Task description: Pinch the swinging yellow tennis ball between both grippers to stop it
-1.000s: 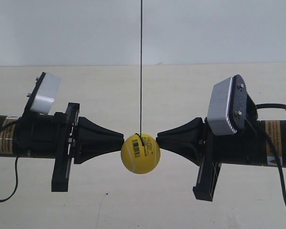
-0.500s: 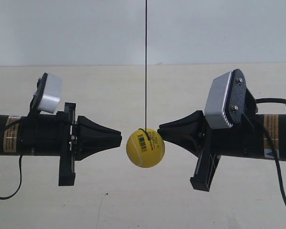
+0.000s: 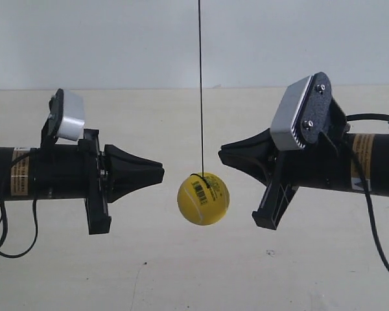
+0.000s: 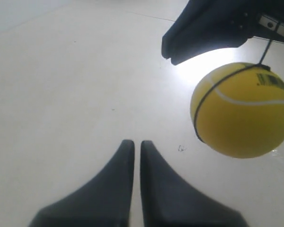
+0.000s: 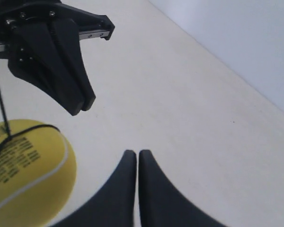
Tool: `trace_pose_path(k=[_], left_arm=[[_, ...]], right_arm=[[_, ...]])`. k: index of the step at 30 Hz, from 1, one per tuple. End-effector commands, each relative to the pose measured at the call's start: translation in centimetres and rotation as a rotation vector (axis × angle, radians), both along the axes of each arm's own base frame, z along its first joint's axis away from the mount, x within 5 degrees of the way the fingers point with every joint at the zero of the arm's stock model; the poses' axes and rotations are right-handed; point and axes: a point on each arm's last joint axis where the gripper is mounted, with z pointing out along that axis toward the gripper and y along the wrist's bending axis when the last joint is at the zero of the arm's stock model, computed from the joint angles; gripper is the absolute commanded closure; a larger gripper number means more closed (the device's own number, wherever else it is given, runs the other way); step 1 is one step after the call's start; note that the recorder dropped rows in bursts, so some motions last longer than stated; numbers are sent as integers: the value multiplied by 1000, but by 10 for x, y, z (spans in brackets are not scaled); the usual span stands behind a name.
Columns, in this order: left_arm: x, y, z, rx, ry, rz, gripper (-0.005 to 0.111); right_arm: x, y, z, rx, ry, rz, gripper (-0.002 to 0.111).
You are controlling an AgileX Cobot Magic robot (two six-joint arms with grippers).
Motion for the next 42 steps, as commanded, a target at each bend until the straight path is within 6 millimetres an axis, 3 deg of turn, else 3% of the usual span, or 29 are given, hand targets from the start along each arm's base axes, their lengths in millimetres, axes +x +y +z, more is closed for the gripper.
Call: trace_pose_path(k=[1, 9, 15, 18, 24, 27, 32, 42], left_arm=[[4, 3, 1, 5, -6, 31, 102], [10, 21, 7, -27, -24, 77, 102], [6, 39, 53, -2, -144, 191, 102], [-6, 48, 87, 53, -228, 304, 102], [-52, 62, 158, -4, -404, 472, 102], [-78, 70, 183, -41, -475, 561, 102], [-116, 78, 206, -75, -552, 621, 102], [-174, 91, 228, -135, -675, 730, 102]], right_arm=[[4, -1, 3, -16, -28, -28, 108], [10, -4, 7, 0, -81, -104, 108], [18, -16, 25, 20, -193, -273, 108], [11, -30, 57, 59, -295, -400, 108], [-36, -62, 121, 138, -420, -563, 108], [-58, -72, 140, 193, -461, -593, 108], [-77, -81, 152, 229, -480, -617, 108], [-105, -92, 168, 302, -539, -628, 108]])
